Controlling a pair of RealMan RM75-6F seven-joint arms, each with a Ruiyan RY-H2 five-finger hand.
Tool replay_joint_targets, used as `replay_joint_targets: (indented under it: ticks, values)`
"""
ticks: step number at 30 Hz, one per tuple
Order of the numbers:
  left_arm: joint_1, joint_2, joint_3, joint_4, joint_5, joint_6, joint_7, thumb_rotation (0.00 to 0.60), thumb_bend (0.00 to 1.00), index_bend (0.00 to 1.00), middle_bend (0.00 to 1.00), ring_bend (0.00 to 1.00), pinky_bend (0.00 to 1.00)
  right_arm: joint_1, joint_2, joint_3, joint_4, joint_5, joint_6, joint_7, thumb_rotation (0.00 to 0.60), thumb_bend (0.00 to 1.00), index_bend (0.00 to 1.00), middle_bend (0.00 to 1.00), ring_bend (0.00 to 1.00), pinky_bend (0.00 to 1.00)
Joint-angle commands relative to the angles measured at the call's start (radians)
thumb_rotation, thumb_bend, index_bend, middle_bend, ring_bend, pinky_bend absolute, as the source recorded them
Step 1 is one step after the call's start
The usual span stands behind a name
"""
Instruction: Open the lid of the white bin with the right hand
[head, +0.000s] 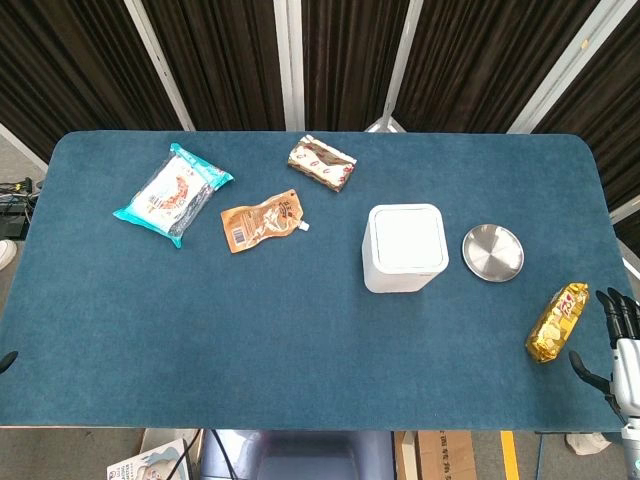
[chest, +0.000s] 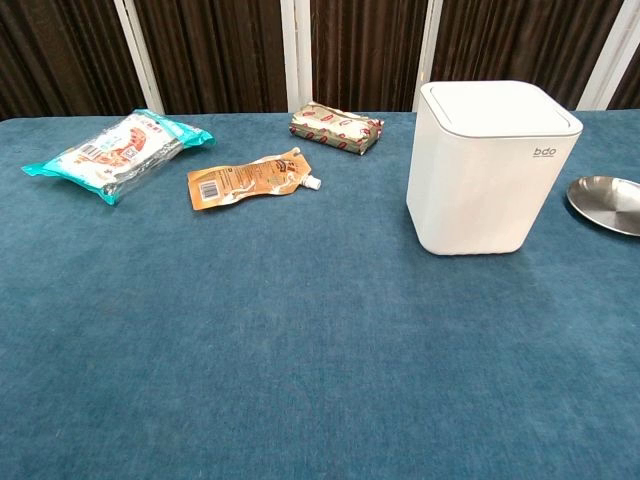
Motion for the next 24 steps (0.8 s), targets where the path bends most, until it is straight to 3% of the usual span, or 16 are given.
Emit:
replay_joint_targets:
  ticks: [1,20,23,24]
  values:
    - [0.001,0.002,-0.001,-0.001,-0.003,-0.002,-0.003,0.6,0.16,0.27,0.22,0.11,0.25,0.0,-0.001,-0.002,0.0,-0.002,-0.005,-0.008,0.6,0.28,0.1,0.08,0.06,0.03]
    - [0.003,-0.002,0.004,-0.003,0.018,0.011,0.001,0.6,0.16,0.27,0.22,0.11,0.25,0.01,0.032,-0.016,-0.018,-0.03,-0.069,0.061,0.6,0.28,0.1,0.08,0.06,0.03]
    - [-0.001,-0.004,-0.001,-0.007,0.007,0.003,0.011,0.6,0.16,0.27,0.22,0.11,0.25,0.021,0.018,-0.006,-0.035,-0.036,-0.066,0.031,0.6,0.28,0.1,0.09,0.13,0.13]
    - [-0.003,-0.005,0.0,-0.009,0.007,0.0,0.016,0.6,0.16,0.27,0.22,0.11,0.25,0.028,0.013,0.003,-0.041,-0.038,-0.063,0.016,0.6,0.28,0.1,0.11,0.19,0.2]
